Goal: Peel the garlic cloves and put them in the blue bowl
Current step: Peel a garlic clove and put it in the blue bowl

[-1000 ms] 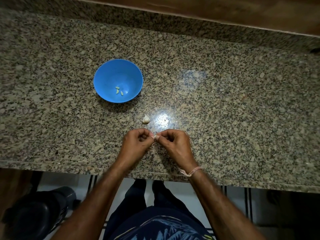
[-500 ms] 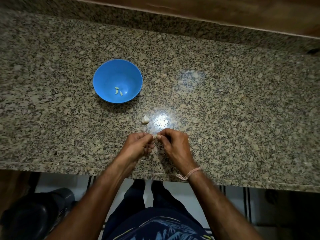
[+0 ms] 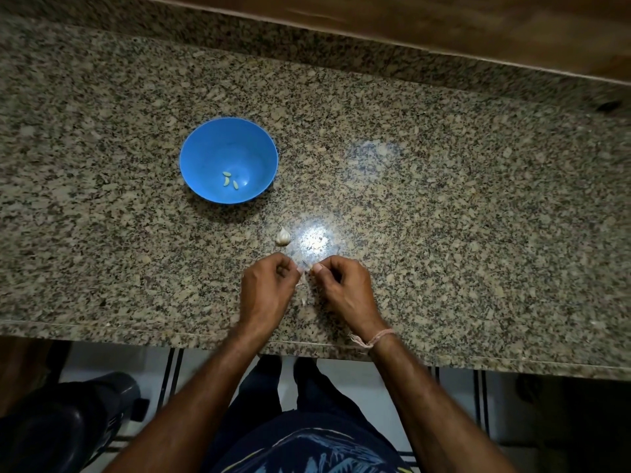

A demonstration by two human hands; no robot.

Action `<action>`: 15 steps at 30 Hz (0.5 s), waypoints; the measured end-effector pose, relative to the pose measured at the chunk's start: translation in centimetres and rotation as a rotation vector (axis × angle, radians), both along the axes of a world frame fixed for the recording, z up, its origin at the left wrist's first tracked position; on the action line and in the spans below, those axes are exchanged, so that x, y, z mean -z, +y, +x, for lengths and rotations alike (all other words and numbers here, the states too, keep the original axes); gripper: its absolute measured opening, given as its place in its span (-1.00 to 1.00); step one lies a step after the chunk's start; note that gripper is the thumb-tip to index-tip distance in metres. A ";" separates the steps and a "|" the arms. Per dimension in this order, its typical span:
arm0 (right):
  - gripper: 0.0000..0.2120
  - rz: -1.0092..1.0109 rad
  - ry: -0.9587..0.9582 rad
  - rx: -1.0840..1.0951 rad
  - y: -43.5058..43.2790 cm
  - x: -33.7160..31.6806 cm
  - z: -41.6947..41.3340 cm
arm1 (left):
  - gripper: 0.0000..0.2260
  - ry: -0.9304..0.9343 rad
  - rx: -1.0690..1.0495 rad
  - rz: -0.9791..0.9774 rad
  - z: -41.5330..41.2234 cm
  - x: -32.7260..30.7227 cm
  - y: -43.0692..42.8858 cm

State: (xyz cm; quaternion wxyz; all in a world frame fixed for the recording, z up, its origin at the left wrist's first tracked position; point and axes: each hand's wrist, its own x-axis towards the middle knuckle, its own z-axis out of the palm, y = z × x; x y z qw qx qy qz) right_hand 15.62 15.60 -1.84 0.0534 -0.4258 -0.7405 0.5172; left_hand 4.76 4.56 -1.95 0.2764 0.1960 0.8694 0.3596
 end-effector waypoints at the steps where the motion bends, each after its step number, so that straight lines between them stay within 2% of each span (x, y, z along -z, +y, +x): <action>1: -0.78 -0.015 0.003 0.000 0.1 0.0 0.0 | -0.91 0.013 0.024 0.049 0.0 -0.1 0.0; 3: -0.79 -0.050 0.020 -0.010 0.2 0.0 0.1 | -0.80 -0.019 0.078 0.171 0.1 -0.1 -0.1; 5: -0.80 -0.097 0.042 -0.029 0.3 -0.1 0.0 | -0.82 -0.042 0.091 0.230 0.2 -0.4 -0.1; 9: -0.74 -0.222 0.086 0.053 -0.1 -0.1 -0.4 | -0.98 -0.040 0.021 0.222 0.3 -0.6 -0.1; 13: -0.94 -0.118 0.169 0.052 0.0 0.1 -0.2 | -0.96 -0.046 -0.031 0.152 0.0 -0.1 -0.7; 15: -0.87 -0.162 0.249 0.005 0.0 0.0 -0.1 | -0.95 -0.063 -0.035 0.136 -0.1 0.1 -0.8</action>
